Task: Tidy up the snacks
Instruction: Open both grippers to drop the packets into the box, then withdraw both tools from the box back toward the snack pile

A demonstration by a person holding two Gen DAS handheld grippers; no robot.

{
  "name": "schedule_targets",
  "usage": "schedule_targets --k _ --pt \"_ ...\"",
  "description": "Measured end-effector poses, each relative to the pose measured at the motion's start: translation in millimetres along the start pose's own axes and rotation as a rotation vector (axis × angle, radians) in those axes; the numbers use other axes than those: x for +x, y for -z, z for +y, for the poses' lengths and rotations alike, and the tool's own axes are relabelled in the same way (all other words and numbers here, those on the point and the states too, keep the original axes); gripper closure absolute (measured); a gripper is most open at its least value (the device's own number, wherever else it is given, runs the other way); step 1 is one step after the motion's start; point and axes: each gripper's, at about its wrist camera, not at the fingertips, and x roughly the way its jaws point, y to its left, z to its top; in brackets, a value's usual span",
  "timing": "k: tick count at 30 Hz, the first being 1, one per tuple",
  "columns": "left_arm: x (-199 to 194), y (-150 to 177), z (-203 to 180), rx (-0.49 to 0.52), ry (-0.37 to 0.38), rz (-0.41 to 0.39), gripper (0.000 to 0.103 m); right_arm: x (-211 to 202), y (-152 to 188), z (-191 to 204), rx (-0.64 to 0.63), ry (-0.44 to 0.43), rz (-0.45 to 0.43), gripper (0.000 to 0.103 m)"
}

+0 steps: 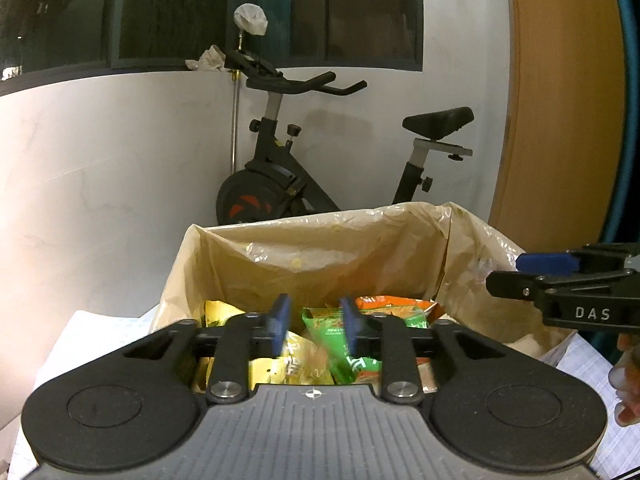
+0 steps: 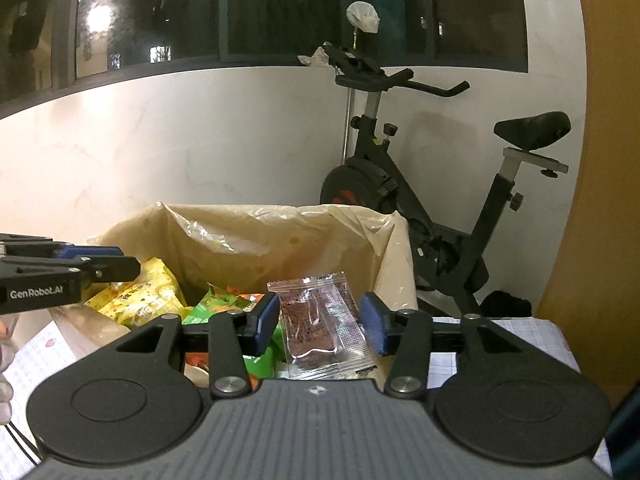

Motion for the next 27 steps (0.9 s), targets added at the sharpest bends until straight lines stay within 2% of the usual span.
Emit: schedule_targets --k 2,3,8,12,27 --pt "-2.6 0.2 1.6 -0.002 -0.008 -0.003 0.047 -4.5 0.2 2.0 -0.004 0.0 -0.007 0.049" --pt "-6.0 0.9 2.1 -0.003 -0.011 -0.005 0.044 -6.0 0.1 1.6 -0.004 0.0 -0.01 0.046" --pt "-16.2 1.1 4.3 0.004 -0.008 -0.004 0.038 -23.5 3.4 6.6 -0.023 -0.017 -0.045 0.043" --pt "-30.1 4.9 9.2 0.001 -0.018 -0.008 0.035 -39.6 9.1 10.7 -0.042 -0.032 -0.073 0.043" --pt "-90.5 39.3 51.7 -0.12 -0.063 -0.036 0.034 -82.7 42.8 10.1 -0.038 -0.047 -0.108 0.043"
